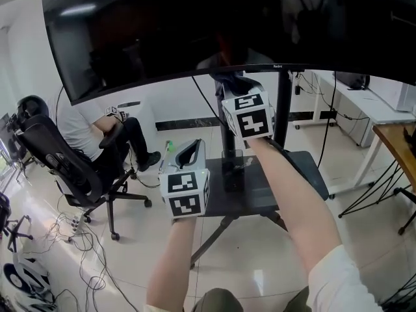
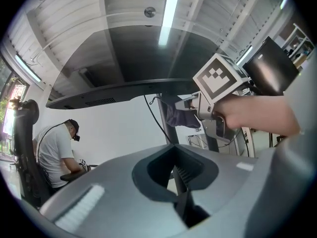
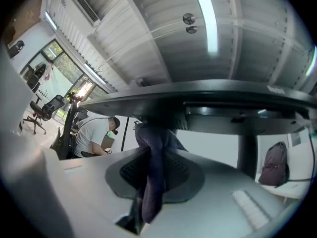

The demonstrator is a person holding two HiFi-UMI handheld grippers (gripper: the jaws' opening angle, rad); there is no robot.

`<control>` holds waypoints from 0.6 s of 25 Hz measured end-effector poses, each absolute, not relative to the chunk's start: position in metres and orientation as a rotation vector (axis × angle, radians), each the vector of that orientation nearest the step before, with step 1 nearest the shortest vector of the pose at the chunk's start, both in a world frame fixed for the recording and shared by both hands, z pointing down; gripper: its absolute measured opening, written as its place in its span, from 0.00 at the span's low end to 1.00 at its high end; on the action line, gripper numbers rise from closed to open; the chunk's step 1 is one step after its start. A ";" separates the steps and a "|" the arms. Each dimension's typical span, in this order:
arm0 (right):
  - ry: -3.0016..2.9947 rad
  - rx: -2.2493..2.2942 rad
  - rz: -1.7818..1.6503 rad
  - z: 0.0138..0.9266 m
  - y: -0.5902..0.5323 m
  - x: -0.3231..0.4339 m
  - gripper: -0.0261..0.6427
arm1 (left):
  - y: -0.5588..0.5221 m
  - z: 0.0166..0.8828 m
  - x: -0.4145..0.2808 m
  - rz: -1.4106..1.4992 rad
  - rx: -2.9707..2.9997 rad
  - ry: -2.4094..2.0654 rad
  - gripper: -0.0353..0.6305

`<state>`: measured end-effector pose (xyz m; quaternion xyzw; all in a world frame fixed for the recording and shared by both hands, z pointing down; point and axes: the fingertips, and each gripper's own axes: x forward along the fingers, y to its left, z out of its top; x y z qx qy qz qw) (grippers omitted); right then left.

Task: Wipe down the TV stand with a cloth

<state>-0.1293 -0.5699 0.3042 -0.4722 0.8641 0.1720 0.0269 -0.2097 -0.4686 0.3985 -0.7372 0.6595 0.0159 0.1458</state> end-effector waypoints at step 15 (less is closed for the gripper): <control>2.969 -1.501 0.604 0.433 -0.599 -0.151 0.13 | -0.484 0.493 -0.240 -0.011 -2.172 2.010 0.06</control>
